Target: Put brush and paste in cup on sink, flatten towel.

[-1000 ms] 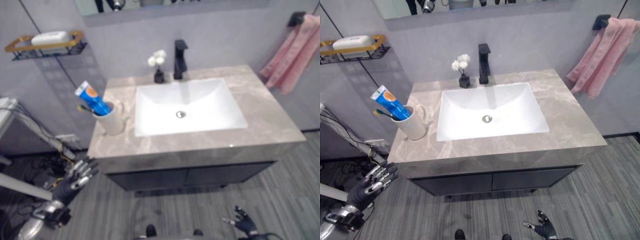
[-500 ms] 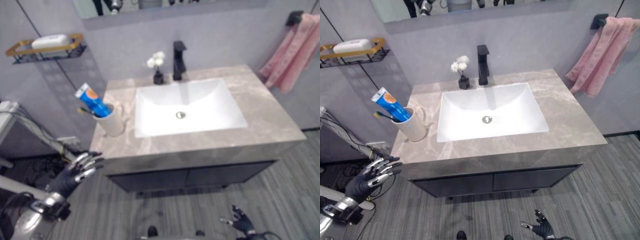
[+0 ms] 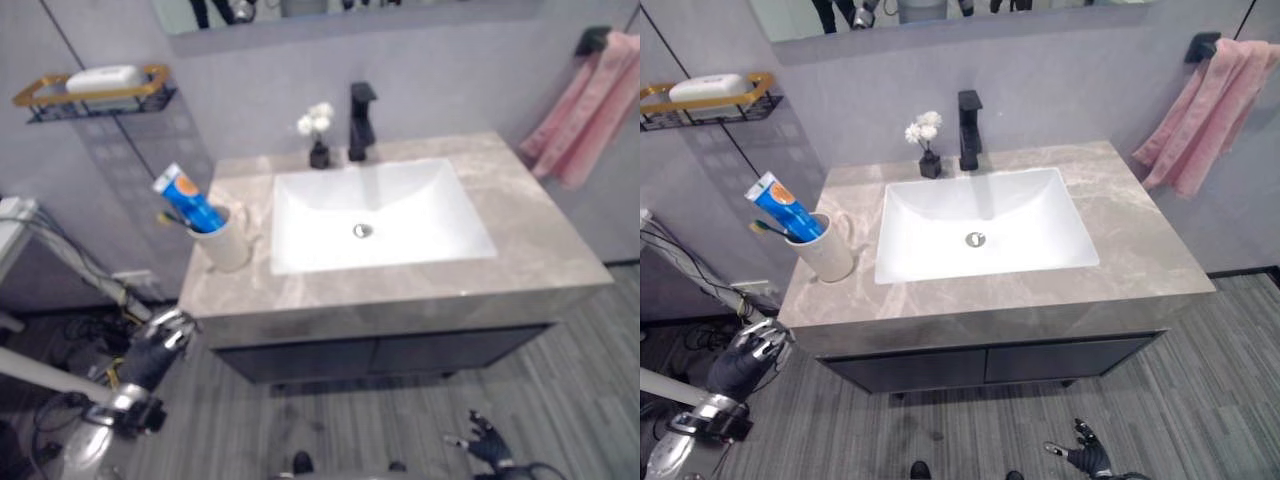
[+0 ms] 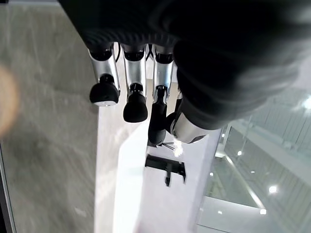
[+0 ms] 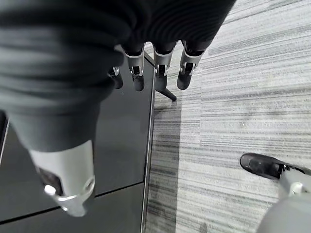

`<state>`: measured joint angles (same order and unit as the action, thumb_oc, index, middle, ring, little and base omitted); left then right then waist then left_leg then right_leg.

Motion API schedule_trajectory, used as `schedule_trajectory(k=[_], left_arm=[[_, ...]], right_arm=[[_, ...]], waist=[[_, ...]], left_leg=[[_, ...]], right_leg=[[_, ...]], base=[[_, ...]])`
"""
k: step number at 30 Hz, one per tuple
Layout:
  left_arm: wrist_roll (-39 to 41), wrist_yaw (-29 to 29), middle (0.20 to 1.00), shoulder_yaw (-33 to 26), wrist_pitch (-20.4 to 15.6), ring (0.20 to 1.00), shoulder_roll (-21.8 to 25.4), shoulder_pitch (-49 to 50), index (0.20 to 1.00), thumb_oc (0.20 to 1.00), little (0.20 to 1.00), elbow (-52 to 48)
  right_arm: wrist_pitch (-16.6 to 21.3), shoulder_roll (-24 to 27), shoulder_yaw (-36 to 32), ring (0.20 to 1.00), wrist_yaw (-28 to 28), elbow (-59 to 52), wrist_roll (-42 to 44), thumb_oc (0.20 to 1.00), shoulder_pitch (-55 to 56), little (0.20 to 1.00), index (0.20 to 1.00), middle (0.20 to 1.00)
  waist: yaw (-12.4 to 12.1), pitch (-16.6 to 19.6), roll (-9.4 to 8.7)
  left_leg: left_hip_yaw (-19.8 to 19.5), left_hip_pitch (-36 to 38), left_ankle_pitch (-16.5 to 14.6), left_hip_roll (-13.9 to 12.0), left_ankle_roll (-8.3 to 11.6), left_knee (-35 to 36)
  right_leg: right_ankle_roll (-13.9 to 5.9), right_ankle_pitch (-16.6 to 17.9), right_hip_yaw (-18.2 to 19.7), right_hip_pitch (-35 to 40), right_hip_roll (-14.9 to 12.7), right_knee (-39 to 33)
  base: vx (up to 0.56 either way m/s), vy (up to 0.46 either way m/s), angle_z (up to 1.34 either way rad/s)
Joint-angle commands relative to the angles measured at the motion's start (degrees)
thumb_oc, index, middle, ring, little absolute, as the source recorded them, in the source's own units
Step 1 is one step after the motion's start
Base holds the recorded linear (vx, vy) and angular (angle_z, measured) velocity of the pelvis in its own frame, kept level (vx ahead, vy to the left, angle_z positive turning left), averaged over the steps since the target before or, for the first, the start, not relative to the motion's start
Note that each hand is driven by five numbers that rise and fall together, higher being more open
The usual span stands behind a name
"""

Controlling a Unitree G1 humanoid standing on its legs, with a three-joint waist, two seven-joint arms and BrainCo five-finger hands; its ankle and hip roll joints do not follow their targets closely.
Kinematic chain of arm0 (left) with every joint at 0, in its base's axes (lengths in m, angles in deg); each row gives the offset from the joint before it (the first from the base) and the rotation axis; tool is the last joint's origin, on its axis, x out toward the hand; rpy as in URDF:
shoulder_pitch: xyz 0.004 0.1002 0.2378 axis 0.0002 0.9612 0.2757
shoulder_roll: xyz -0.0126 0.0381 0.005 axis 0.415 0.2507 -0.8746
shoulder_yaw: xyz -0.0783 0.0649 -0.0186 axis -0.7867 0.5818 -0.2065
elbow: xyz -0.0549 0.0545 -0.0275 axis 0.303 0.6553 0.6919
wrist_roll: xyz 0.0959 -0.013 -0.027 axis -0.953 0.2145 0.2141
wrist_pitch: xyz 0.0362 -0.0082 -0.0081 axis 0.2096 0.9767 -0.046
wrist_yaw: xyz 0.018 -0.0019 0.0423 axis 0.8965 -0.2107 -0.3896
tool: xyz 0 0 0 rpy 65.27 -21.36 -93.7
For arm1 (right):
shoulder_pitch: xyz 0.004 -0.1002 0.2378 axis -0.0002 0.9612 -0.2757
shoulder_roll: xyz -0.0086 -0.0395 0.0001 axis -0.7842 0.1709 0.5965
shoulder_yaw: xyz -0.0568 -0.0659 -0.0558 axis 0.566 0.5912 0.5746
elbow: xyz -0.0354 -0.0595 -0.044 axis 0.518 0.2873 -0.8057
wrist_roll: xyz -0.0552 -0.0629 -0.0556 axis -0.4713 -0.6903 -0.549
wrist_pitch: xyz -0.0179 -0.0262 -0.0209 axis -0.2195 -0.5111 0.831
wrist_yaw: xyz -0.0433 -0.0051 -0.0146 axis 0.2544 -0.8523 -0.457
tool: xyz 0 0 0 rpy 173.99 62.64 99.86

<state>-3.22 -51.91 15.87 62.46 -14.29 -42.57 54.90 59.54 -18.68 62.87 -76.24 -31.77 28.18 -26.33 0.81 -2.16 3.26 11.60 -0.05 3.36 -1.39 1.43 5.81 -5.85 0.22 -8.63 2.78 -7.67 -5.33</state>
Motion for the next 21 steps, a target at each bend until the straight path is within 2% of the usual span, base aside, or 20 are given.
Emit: schedule_trajectory(k=[1, 4, 8, 21], left_arm=[[-4.15, -2.97, 0.2, -3.9, -5.65, 0.2, 1.06, -3.7, 0.2, 0.2, 0.2, -2.05], [-8.7, -6.2, 0.2, -3.12, -7.02, 0.2, -0.41, -5.54, 0.2, 0.2, 0.2, -1.96], [-10.8, -7.51, 0.2, -2.33, -7.58, 0.2, -1.15, -6.41, 0.2, 0.2, 0.2, -1.87], [-9.53, -8.61, 0.2, -1.26, -7.78, 0.2, -2.98, -8.9, 0.2, 0.2, 0.2, -1.93]], right_arm=[[1.81, 0.57, 2.51, 1.0, -1.58, 0.57, -1.53, 1.0, -3.55, 1.0, 1.0, 1.0], [1.82, 0.01, 3.08, 1.0, -2.21, 1.05, -1.29, 1.0, -4.2, 1.0, 1.0, 1.0], [1.82, -0.32, 3.33, 1.0, -2.5, 1.5, -1.18, 1.0, -4.3, 1.0, 1.0, 1.0], [1.63, -0.74, 4.21, 1.0, -2.77, 1.97, -0.93, 1.0, -4.67, 1.0, 1.0, 1.0]], waist=[[0.36, -1.39, -3.02], [0.51, -1.53, -3.32], [0.63, -1.67, -3.46], [0.82, -2.19, -3.45]], left_leg=[[-3.01, -0.19, -5.52, -1.54, -0.57, -0.81], [-2.93, -0.24, -5.55, -1.72, -0.56, -0.81], [-2.88, -0.24, -5.56, -1.87, -0.5, -0.81], [-2.68, -0.84, -5.27, -2.19, -0.25, -0.81]], right_leg=[[-2.53, 3.21, -3.38, -1.79, -4.85, 0.33], [-2.4, 3.09, -3.22, -1.89, -4.72, 0.33], [-2.34, 3.03, -3.21, -1.94, -4.63, 0.33], [-2.12, 3.01, -3.1, -2.55, -4.35, 0.33]], base=[[0.0, 0.0, 0.0], [0.0, 0.0, 0.0], [0.0, 0.0, 0.0], [0.0, 0.0, 0.0]])
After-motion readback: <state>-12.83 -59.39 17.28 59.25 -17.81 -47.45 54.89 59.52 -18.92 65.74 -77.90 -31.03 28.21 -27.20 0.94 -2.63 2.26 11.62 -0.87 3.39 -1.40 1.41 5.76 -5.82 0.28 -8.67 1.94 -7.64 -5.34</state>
